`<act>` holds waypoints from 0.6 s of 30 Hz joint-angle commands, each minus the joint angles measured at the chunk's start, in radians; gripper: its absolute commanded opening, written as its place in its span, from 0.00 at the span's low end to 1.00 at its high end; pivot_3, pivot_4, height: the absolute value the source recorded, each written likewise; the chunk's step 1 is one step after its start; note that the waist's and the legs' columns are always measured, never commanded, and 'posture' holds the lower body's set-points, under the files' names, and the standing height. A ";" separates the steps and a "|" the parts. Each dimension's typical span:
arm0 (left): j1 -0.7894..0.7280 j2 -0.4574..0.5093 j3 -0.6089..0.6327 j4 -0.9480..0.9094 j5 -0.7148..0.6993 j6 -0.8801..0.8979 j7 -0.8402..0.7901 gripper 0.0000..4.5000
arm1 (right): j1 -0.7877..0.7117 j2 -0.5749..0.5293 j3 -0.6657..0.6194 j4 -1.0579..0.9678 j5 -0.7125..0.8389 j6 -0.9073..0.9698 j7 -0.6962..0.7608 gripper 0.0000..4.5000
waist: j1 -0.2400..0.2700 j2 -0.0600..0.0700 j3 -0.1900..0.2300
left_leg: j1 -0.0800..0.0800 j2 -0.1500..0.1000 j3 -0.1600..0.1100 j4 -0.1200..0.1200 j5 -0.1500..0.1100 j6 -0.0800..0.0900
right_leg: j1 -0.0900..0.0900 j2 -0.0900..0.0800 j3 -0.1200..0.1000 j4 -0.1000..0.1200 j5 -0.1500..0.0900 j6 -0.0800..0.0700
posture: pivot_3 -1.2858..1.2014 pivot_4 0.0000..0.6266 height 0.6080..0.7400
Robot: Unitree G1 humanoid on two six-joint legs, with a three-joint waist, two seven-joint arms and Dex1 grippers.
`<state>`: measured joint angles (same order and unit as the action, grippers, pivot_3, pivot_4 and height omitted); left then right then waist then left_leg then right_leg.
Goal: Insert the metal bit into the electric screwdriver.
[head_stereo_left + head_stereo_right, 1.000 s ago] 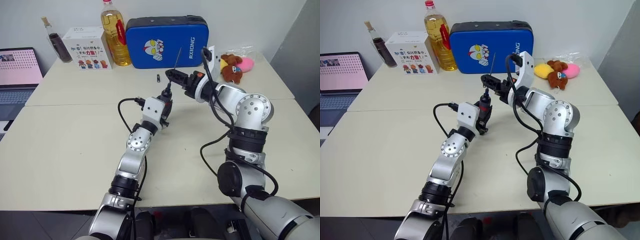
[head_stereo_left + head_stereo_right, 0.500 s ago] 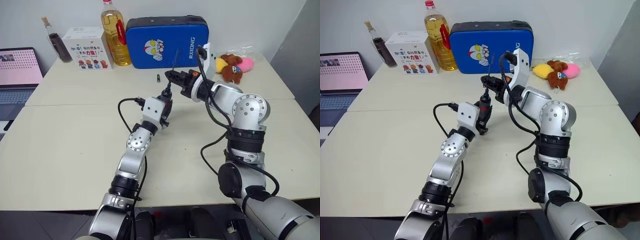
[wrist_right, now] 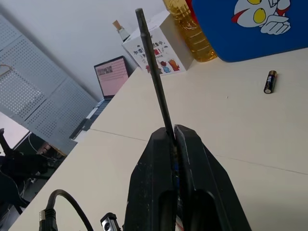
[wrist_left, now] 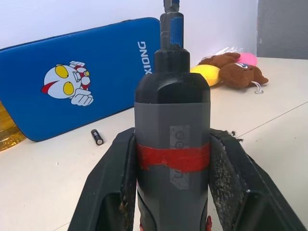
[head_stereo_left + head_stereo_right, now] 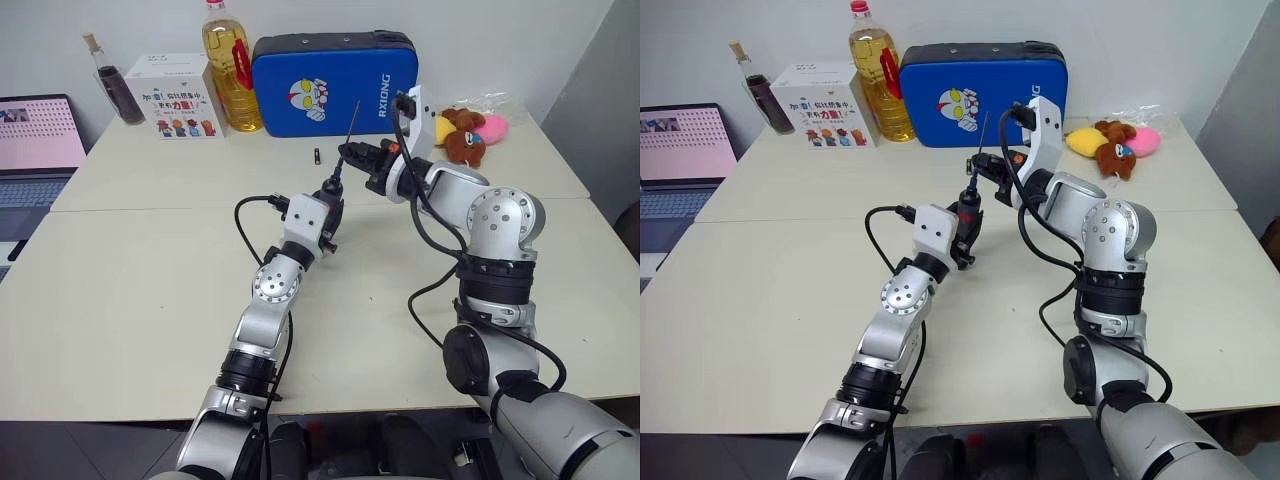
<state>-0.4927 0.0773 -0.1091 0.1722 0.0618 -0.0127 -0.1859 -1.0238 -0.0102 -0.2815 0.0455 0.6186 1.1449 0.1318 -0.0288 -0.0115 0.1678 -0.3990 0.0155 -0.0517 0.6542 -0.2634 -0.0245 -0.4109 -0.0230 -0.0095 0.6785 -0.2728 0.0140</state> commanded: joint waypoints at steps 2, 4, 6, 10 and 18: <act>-0.030 -0.002 0.010 -0.025 -0.001 -0.023 0.010 0.37 | 0.005 -0.016 0.073 -0.079 0.004 -0.043 0.044 0.00 | 0.000 0.000 0.000 | 0.000 0.000 0.000 0.000 0.000 0.000 | 0.000 0.000 0.000 0.000 0.000 0.000 | 0.52 0.24 1.00; -0.030 -0.002 0.008 -0.025 0.001 -0.018 0.011 0.37 | 0.025 -0.029 0.129 -0.106 -0.023 -0.068 0.058 0.00 | 0.000 0.000 0.000 | 0.000 0.000 0.000 0.000 0.000 0.000 | 0.000 0.000 0.000 0.000 0.000 0.000 | 0.52 0.24 1.00; -0.031 -0.003 0.006 -0.025 0.003 -0.013 0.012 0.37 | 0.042 -0.036 0.168 -0.124 -0.040 -0.089 0.067 0.00 | 0.000 0.000 0.000 | 0.000 0.000 0.000 0.000 0.000 0.000 | 0.000 0.000 0.000 0.000 0.000 0.000 | 0.52 0.24 1.00; -0.036 -0.009 0.001 -0.024 0.005 -0.006 0.012 0.37 | 0.091 -0.056 0.274 -0.153 -0.104 -0.148 0.091 0.00 | 0.000 0.000 0.000 | 0.000 0.000 0.000 0.000 0.000 0.000 | 0.000 0.000 0.000 0.000 0.000 0.000 | 0.52 0.24 1.00; -0.038 -0.008 0.002 -0.023 0.003 -0.006 0.007 0.37 | 0.093 -0.063 0.324 -0.137 -0.164 -0.218 0.110 0.00 | 0.001 0.000 0.000 | 0.001 0.000 0.000 0.000 0.000 0.000 | 0.000 0.000 0.000 0.001 0.000 0.000 | 0.52 0.24 1.00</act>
<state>-0.4928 0.0740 -0.1098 0.1720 0.0631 -0.0096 -0.1856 -0.9221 -0.0920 0.0027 -0.0828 0.4498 0.9386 0.2092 -0.0279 -0.0116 0.1678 -0.3983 0.0151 -0.0520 0.6546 -0.2633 -0.0247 -0.4106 -0.0231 -0.0099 0.6791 -0.2728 0.0140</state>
